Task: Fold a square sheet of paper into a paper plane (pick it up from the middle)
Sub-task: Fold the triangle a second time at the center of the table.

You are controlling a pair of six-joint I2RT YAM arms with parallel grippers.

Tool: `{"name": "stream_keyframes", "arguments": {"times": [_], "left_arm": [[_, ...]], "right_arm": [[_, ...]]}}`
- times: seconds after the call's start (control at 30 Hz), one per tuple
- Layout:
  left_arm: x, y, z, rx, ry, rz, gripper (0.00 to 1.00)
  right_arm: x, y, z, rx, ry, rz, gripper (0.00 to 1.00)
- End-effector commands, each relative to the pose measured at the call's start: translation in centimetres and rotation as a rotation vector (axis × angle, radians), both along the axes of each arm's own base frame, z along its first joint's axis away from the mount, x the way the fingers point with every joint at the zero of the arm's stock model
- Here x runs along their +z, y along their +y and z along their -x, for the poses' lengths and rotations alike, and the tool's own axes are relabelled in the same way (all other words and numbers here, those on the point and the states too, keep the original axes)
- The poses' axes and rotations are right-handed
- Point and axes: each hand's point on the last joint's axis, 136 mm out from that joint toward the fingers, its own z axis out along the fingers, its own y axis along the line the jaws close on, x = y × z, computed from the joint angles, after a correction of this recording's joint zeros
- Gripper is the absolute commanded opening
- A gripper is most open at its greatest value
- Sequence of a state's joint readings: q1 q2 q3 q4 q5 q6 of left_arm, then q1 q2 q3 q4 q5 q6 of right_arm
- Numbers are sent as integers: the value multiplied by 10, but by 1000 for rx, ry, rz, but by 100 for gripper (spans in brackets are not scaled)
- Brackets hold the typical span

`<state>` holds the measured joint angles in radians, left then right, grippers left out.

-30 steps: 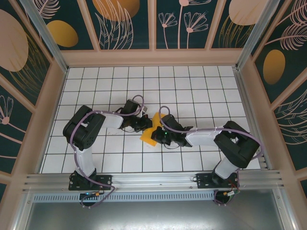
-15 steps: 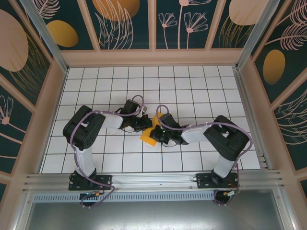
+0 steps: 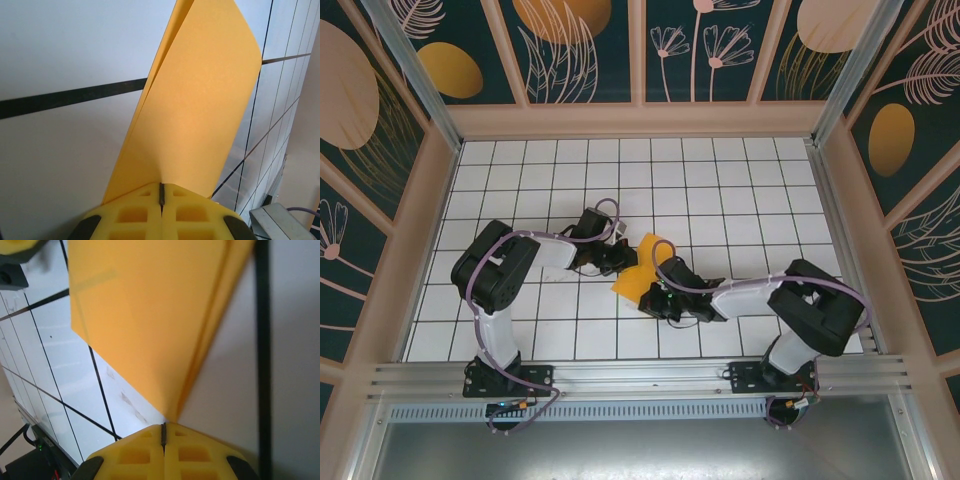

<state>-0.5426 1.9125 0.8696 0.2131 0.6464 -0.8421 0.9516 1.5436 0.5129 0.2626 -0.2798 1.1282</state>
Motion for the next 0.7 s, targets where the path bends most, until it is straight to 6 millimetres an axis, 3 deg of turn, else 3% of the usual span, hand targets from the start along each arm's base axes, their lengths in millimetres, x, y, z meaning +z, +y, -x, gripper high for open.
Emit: {"name": "stream_keyframes", "arguments": {"times": [0.0, 0.13, 0.23, 0.4, 0.53, 0.67], "left_arm": [[-35, 22, 8, 56, 45, -131, 2], [-31, 22, 9, 79, 52, -111, 2], [-28, 24, 11, 112, 59, -92, 2], [-21, 27, 11, 143, 49, -86, 2], [-13, 30, 12, 168, 31, -69, 3], [-2, 26, 8, 155, -4, -50, 7]], "right_arm": [[13, -11, -11, -57, -44, 4, 0], [47, 0, -38, -78, -149, -83, 0], [51, 12, -52, -78, -146, -123, 0], [22, 24, -57, -58, -79, -72, 0], [-10, 8, -43, -47, -12, 21, 0], [-31, -7, -26, -18, 38, 75, 0]]}}
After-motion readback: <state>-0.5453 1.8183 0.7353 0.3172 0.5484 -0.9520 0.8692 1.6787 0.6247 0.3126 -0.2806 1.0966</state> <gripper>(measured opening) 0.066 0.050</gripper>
